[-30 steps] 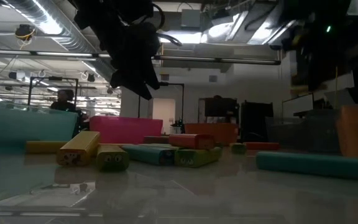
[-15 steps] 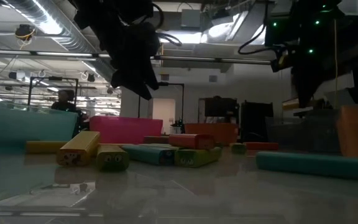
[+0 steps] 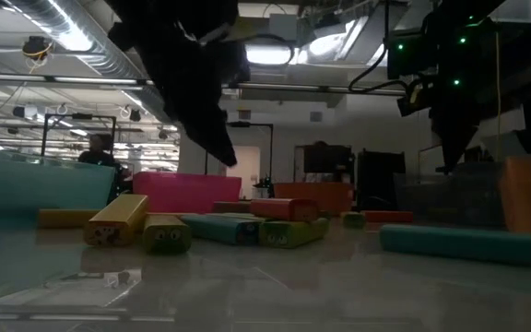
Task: Sort blocks
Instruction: Put the brown block into the light orange bin
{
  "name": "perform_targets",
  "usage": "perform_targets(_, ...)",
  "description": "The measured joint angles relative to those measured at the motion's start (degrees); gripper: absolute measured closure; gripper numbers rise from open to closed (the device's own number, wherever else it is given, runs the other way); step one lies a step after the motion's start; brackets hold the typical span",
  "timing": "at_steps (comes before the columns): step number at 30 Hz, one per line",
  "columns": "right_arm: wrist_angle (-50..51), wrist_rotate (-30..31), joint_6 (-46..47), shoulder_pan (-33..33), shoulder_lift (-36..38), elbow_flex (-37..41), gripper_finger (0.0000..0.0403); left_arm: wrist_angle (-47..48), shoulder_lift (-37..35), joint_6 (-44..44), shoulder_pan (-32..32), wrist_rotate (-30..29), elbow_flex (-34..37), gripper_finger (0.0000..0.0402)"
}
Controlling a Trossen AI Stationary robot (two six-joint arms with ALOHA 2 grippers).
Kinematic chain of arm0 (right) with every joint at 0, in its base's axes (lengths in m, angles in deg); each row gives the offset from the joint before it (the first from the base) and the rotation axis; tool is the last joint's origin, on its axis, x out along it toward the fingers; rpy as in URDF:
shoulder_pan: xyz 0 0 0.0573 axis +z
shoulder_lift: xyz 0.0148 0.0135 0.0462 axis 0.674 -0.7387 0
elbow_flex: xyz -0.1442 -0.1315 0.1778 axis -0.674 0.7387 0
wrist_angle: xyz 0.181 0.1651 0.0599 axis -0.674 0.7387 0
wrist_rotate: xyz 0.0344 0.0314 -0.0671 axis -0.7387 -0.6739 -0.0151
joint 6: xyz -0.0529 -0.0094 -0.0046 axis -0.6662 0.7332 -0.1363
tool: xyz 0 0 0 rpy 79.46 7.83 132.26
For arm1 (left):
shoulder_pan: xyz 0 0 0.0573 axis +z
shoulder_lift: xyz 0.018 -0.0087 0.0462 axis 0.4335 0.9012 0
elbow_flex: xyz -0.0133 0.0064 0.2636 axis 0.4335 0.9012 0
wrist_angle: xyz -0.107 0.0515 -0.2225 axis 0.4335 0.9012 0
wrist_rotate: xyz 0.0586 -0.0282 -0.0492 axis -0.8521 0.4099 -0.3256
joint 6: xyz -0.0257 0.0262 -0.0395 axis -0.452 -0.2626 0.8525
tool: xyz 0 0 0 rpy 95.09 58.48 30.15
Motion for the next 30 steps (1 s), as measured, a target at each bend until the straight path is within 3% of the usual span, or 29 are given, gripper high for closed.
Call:
perform_targets(14, -0.2, -3.6, 0.0, 0.0, 0.0, 0.0, 0.0171, -2.3, 9.4, -2.8, 0.0, -0.2, 0.0, 0.0209)
perform_targets(26, -2.3, -14.7, 0.0, 0.0, 0.0, -0.1, 0.0171, -2.4, 10.1, -4.1, 0.0, -0.2, 0.0, 0.0358)
perform_targets(30, -2.8, -17.1, -1.7, 0.0, 0.0, -1.5, 0.0171, -2.5, 9.7, -0.8, 0.3, -0.1, 0.0, 0.0362)
